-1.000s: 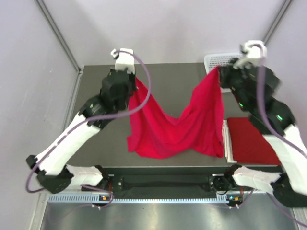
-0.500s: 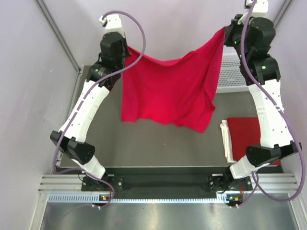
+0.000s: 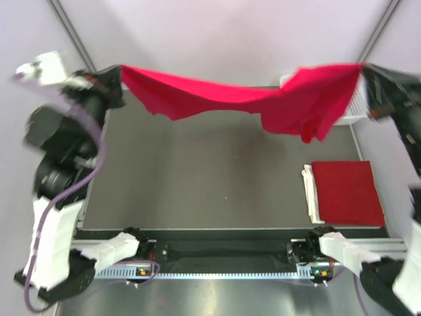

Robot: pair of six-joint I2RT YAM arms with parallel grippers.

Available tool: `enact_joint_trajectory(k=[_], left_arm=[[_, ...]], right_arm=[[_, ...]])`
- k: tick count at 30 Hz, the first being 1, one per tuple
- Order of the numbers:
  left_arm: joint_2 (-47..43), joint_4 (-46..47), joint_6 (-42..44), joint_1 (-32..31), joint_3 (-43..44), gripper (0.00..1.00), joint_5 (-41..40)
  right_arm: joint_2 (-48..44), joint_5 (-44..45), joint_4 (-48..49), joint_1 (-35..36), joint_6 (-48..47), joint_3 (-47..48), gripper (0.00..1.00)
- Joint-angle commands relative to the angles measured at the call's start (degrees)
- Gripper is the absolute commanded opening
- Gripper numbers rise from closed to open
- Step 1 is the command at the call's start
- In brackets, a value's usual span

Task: Fold and stack the t-shirts
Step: Flatten the tshirt out

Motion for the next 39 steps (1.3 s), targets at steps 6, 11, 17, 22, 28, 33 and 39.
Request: enact_joint_trajectory(k=[6,11,17,22,28,33,39], left_arm=[[-14.4,2.6,-10.0,-0.1,0.0,0.0,16.7],[-13.4,-1.6,-11.0,0.2,3.6,0.0,18.5],[-11.1,-2.6,-6.0,0.2,1.6,0.0,16.3],[-5.4,-2.7,-1.6,0.2,-10.8,0.0,12.7],[2.7,6.7,4.3,1.7,-28.3,0.0,-5.1],[17.8,15.3,2.0,12.3,-31.4,0.0,-2.6],[43.5,15.6,0.4,22.0,-16.0,0.0,6.8]], right_arm=[[-16.0,-7.0,-1.1,0.1,7.2,1.9,0.0],[-19.1,-2.3,-0.2,-0.1,8.0,3.5,0.0],[-14.2,1.8,-0.5,0.2,3.4,-0.7,0.0],[-5.0,-0.7,4.6,0.2,-1.9,-11.4,0.0],[2.6,-7.7,24.1,0.2,-3.5,-34.4,0.0],[20.1,-11.9,42.9,0.2,-3.7,-44.1,0.0],[53.9,-12.2,40.8,0.2,-7.6,-20.6,0.0]])
